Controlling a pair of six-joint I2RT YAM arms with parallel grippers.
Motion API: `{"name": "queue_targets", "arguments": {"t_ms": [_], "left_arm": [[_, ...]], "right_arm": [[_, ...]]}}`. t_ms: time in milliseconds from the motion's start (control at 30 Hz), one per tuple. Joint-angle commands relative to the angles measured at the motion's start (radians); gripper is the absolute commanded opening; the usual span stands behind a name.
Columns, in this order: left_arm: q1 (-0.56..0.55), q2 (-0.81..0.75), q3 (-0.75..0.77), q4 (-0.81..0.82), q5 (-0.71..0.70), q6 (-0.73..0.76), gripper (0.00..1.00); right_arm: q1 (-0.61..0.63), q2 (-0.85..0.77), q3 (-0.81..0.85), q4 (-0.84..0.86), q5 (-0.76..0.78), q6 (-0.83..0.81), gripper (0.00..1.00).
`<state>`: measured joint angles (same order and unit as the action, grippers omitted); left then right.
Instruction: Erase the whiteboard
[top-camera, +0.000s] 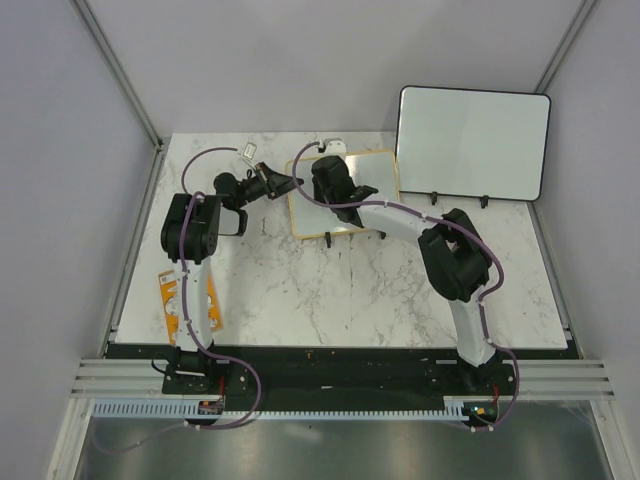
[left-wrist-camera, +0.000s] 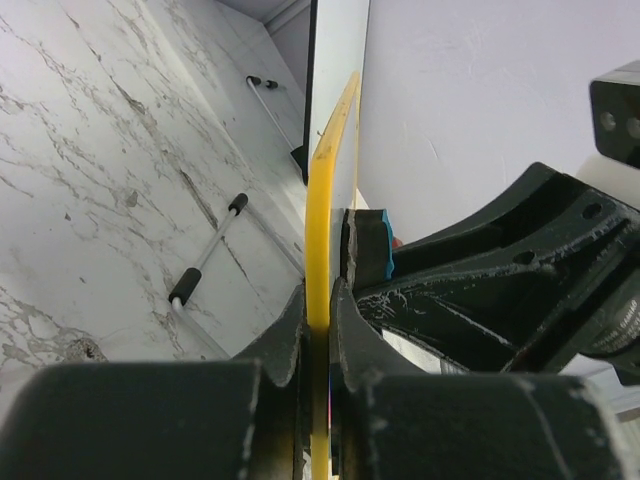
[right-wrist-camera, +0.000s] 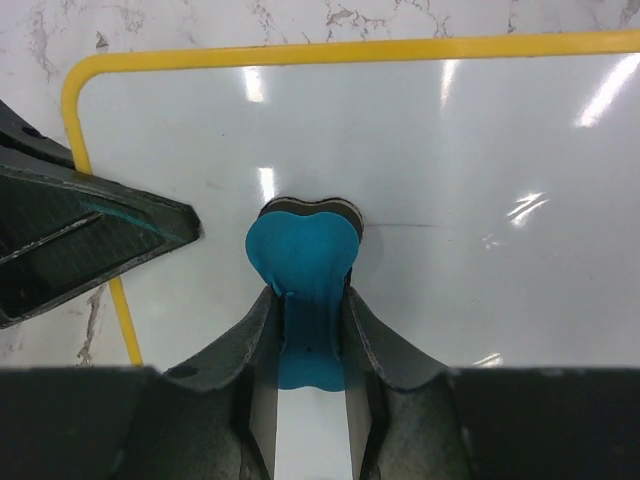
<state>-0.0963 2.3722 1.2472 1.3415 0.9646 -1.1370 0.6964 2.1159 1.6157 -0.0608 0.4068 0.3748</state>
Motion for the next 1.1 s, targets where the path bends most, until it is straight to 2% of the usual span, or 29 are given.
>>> {"name": "queue_targets", "arguments": {"t_ms": [0,100,267,600,900,1067], "left_arm": [[-0.046,-0.010,-0.014,0.321,0.146,0.125,0.02],[-0.046,-0.011,-0.014,0.321,0.148,0.125,0.02],[-0.046,-0.011,-0.014,0.321,0.146,0.125,0.02],[-0.046,-0.008,-0.012,0.321,0.146,0.123,0.02],[-0.048,-0.010,-0.008,0.321,0.146,0.123,0.02],[-0.048,-0.008,-0.011,0.321,0.149,0.123,0.02]], "right_arm": [[-0.190,0.055,-0.137,-0.129,-0.005,0.032,0.00],[-0.227,0.027,-0.171,-0.125,-0.005,0.013,0.00],[-0.209,0.018,-0.189,-0.094,-0.060,0.001,0.00],[0.044,0.140,-0.051,-0.120,-0.066,-0.060,0.00],[0.141,0.220,0.078,-0.178,-0.123,-0.076,0.00],[0.130,0.223,0.121,-0.177,-0.007,-0.050,0.00]]}}
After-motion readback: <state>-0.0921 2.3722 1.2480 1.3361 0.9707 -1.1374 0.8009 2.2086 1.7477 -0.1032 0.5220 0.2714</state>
